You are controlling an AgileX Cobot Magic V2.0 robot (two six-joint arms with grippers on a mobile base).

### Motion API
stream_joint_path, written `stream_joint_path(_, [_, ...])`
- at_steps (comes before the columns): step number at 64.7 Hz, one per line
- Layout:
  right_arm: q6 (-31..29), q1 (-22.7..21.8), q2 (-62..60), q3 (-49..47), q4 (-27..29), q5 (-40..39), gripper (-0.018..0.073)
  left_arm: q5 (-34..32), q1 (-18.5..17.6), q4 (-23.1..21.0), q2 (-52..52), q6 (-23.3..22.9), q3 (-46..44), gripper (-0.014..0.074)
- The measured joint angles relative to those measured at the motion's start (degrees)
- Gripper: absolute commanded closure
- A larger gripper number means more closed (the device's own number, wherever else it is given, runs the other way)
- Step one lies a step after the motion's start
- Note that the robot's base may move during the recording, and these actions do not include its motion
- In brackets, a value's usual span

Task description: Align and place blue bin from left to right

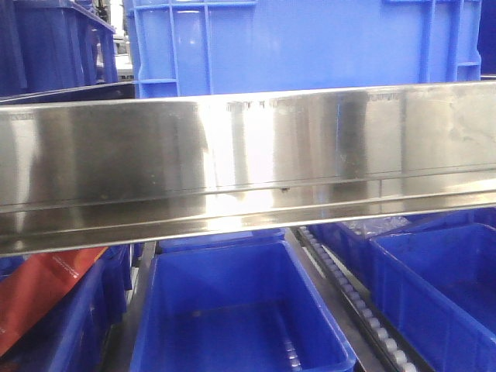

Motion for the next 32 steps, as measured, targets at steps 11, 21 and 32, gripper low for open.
stream_joint_path(11, [0.0, 0.0, 0.0, 0.0, 0.0, 0.0, 0.0648, 0.0, 0.0, 0.0, 0.0, 0.0, 0.0, 0.0595])
stream_joint_path(21, [0.0, 0.0, 0.0, 0.0, 0.0, 0.0, 0.0648, 0.0, 0.0, 0.0, 0.0, 0.0, 0.0, 0.0595])
stream_joint_path(32, [0.0, 0.0, 0.0, 0.0, 0.0, 0.0, 0.0648, 0.0, 0.0, 0.0, 0.0, 0.0, 0.0, 0.0595])
